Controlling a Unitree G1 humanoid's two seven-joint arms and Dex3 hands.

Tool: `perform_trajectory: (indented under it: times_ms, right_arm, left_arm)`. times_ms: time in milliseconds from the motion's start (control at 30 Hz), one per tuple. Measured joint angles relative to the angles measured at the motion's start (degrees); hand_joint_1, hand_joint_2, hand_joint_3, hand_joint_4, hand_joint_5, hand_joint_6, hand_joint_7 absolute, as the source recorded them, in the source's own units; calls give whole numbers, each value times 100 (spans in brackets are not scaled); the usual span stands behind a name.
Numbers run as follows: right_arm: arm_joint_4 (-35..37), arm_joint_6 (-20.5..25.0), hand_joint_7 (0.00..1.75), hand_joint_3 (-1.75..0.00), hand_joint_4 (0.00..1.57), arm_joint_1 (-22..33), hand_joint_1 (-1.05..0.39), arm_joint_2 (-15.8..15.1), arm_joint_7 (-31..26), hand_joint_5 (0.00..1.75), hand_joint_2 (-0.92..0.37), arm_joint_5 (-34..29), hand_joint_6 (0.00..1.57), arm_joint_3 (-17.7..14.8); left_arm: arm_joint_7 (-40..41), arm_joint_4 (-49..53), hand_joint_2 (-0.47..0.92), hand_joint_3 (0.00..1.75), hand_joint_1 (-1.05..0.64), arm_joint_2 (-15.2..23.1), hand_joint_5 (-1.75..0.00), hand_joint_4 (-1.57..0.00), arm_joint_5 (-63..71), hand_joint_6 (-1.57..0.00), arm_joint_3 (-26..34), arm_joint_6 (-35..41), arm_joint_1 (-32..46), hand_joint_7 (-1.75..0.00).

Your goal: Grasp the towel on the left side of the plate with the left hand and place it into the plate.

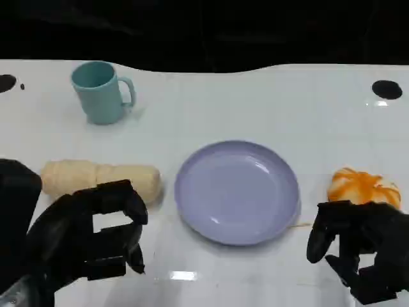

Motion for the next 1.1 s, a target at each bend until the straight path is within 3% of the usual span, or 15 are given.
perform_trajectory:
  times_ms: [867,1100]
  right_arm:
    - [2,26,144,-105,69,-1,3,13,-1,174,-58,7,69,17]
    - [23,11,143,-107,71,-9,3,16,-2,174,-57,8,70,18]
  left_arm:
    - [25,38,58,123,-7,23,-175,-80,65,-70,-86,-45,-5,-163]
    - [46,39,60,117,-6,22,-174,-72,107,-66,-86,-68,-5,-156]
